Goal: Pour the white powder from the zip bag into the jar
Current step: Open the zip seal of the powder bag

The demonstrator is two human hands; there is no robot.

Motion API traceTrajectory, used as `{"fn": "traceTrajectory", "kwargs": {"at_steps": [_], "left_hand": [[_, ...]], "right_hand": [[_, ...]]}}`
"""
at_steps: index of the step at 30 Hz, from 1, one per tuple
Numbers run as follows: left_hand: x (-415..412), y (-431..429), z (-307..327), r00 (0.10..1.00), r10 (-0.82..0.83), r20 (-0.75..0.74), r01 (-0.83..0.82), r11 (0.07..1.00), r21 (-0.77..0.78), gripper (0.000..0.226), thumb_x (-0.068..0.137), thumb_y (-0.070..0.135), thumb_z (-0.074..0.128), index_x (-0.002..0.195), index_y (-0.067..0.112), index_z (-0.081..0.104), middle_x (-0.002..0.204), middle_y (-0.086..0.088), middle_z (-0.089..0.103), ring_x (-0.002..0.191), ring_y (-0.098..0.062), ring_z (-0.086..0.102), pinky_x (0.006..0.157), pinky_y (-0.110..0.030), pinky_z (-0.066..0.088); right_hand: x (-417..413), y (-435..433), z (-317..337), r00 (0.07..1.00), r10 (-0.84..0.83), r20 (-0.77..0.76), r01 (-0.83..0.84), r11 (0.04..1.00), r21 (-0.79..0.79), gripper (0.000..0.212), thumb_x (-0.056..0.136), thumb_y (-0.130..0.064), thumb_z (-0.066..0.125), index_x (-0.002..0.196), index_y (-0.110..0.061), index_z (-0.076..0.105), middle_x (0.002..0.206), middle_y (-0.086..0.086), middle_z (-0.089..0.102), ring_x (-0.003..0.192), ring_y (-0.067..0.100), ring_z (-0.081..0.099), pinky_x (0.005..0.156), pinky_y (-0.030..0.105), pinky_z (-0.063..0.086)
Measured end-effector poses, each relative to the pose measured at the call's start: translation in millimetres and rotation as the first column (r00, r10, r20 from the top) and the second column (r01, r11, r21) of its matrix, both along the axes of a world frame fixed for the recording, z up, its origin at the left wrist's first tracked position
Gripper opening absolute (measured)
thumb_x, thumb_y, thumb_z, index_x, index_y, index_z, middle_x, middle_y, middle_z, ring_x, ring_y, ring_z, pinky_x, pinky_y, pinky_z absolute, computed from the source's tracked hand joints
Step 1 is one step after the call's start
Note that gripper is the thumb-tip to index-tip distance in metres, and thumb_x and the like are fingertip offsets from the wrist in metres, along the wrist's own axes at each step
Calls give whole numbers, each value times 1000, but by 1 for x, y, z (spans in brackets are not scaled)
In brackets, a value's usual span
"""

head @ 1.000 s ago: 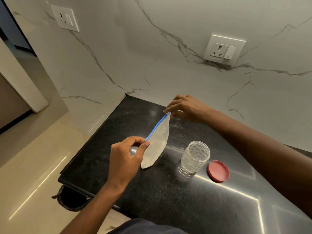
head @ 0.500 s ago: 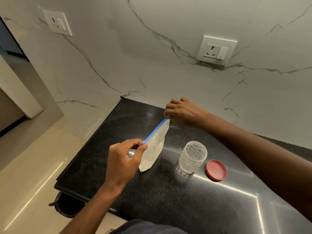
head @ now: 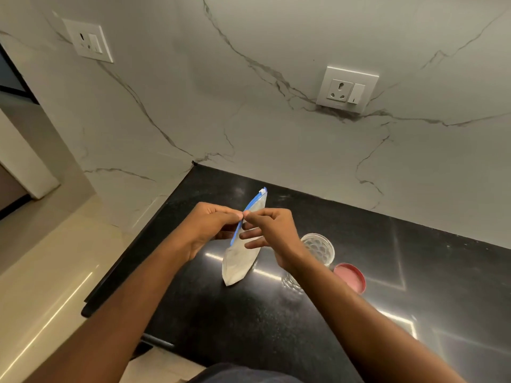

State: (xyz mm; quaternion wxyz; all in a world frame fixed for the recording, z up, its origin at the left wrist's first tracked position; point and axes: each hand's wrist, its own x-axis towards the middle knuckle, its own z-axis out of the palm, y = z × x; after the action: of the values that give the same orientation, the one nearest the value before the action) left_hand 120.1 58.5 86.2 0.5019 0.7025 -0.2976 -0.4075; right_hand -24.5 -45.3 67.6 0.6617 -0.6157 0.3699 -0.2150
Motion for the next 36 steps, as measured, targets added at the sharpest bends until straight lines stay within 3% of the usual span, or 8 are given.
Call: {"fn": "traceTrajectory", "kwargs": {"at_steps": [9,18,20,22,26,30,33,36], "left_hand": [[-13,5,-8,998,15,-65,-14,1000,8,10,95,14,76,98,13,85,88,-7,83,83,-20,80,74,-29,65],[-18,13,-17,999,-4,-50,6,1000,28,10,96,15,75,93,13,84,86,-7,82,86,-23,81,74,-30,66],[-18,12,-17,1000,-10,-5,10,1000,4,11,96,15,74,89,16,83,84,-3,82,85,-20,81,68,-23,64],[-12,11,-14,985,3,172,-4,1000,8,13,96,17,74,87,21,81,81,2,81,82,-15,79,65,-20,62],[13,7,-2,791,39,610,-78,996,39,7,90,16,76,89,23,78,74,13,71,68,-1,68,58,-11,45],[19,5,11,670,-55,740,-32,994,103,14,89,9,73,89,23,70,82,5,66,73,-11,66,61,-24,52],[7,-3,25,508,-205,837,23,974,225,20,94,11,69,89,29,76,102,4,60,85,-15,62,72,-32,52],[-11,-17,41,490,-362,793,145,931,335,24,97,10,68,106,28,81,113,3,63,89,-11,61,79,-28,50]], "right_hand": [[-6,5,5,997,-51,-55,58,990,131,16,94,-15,70,99,-2,78,79,13,79,70,29,80,59,34,63],[-9,17,-1,993,-54,-108,71,985,157,22,98,-23,64,98,-5,76,81,13,79,68,25,79,59,30,62],[-10,18,0,995,-57,-87,72,981,181,25,98,-25,62,103,-5,75,80,10,77,69,23,78,60,31,62],[-14,17,4,996,-69,-61,78,984,161,26,99,-26,60,96,-6,75,75,8,73,68,22,78,59,31,61],[-34,10,11,990,-118,-77,124,989,76,28,101,-24,59,93,0,70,72,8,68,61,18,74,50,29,57],[-48,13,8,988,-123,-91,124,992,10,22,100,-20,60,84,-6,65,71,8,68,59,17,73,46,27,55],[-46,18,6,991,-114,-74,112,993,-40,21,100,-20,61,82,-10,64,76,14,68,60,17,74,45,27,56],[-43,20,6,994,-83,-76,76,993,-91,18,102,-21,60,94,-6,66,82,19,71,64,16,75,50,28,59]]}}
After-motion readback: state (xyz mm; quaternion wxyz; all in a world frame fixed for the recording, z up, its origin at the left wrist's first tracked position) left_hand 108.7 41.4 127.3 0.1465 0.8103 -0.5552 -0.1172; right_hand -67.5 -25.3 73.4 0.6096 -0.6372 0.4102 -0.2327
